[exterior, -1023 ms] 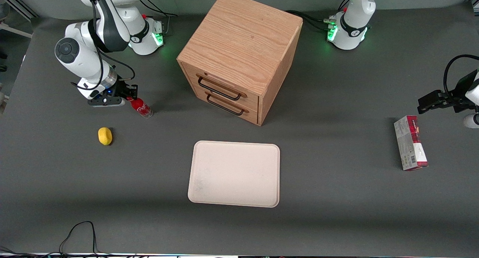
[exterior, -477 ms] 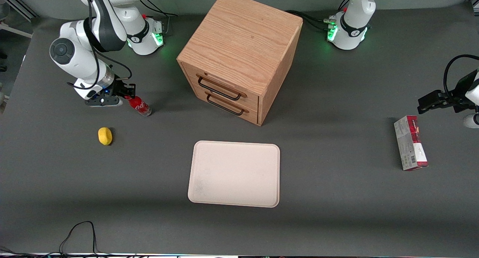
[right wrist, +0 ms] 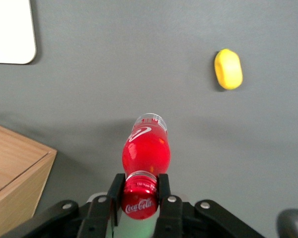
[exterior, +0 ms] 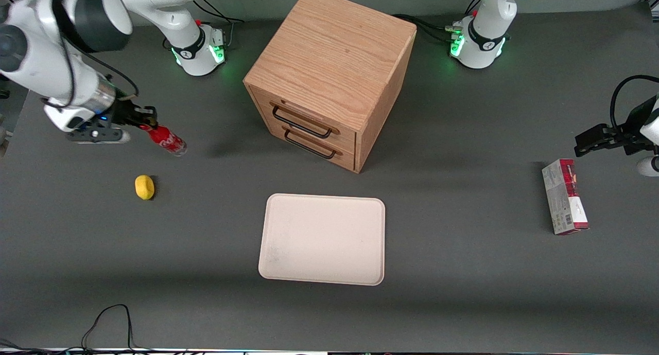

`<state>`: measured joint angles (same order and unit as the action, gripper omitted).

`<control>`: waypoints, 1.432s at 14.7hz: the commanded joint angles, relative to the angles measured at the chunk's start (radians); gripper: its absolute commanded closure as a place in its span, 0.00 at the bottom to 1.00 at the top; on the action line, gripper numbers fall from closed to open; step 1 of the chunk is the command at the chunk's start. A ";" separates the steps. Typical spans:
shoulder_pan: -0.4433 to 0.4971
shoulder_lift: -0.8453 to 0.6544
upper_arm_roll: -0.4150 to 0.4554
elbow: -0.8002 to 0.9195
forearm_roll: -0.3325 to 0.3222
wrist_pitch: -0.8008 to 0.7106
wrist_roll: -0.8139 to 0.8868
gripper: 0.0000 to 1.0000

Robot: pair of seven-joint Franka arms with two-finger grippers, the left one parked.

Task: Place coke bottle on tray
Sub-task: 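Lift the bottle with the right gripper and carry it toward the tray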

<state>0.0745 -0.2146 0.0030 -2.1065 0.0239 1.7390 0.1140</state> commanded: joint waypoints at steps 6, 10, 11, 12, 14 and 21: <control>-0.006 0.250 0.000 0.491 -0.002 -0.322 0.018 1.00; -0.006 0.285 0.002 0.545 -0.002 -0.323 0.016 1.00; -0.004 0.323 0.003 0.590 -0.001 -0.325 0.041 1.00; 0.001 0.365 0.008 0.643 0.004 -0.325 0.090 1.00; 0.008 0.464 0.025 0.745 0.019 -0.338 0.174 1.00; 0.074 0.848 0.180 1.141 -0.053 -0.354 0.372 1.00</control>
<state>0.1010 0.4954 0.1637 -1.1685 0.0160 1.4436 0.4352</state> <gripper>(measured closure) 0.692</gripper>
